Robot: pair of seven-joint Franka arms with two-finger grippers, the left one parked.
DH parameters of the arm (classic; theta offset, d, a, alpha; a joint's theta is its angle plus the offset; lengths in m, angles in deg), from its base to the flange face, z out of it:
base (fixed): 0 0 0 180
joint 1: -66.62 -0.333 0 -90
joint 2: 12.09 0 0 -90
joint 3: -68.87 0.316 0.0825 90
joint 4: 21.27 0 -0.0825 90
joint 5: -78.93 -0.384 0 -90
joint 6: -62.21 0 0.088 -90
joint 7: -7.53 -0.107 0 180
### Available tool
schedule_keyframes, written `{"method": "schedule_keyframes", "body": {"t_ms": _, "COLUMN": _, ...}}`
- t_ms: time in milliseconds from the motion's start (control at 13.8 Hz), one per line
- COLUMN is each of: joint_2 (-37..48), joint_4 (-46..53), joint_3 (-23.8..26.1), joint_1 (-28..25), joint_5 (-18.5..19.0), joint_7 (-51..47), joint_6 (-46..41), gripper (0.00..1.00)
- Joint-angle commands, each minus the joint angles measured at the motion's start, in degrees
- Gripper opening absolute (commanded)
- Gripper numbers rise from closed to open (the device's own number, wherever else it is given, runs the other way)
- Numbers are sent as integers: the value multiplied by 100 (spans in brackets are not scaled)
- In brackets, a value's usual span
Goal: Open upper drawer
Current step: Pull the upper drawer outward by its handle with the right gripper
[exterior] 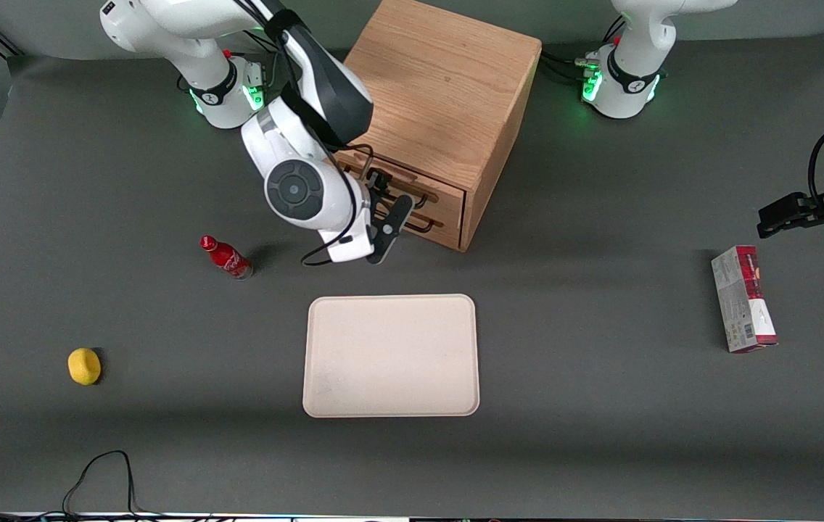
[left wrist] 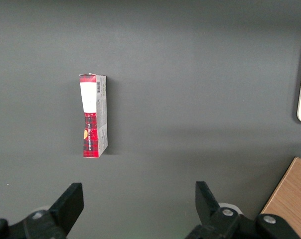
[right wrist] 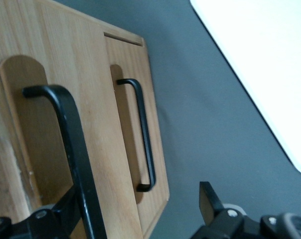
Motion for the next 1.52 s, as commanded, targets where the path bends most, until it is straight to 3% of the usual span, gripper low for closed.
{"method": "schedule_keyframes", "body": {"t_ms": 0, "joint_2": -59, "joint_4": 29, "joint_3": -38, "joint_1": 69, "joint_5": -115, "joint_7": 264, "joint_6": 41, "gripper": 100}}
{"method": "schedule_keyframes", "body": {"t_ms": 1448, "joint_2": -428, "joint_4": 407, "joint_3": -38, "joint_1": 376, "joint_5": -106, "joint_7": 467, "joint_6": 155, "gripper": 100}}
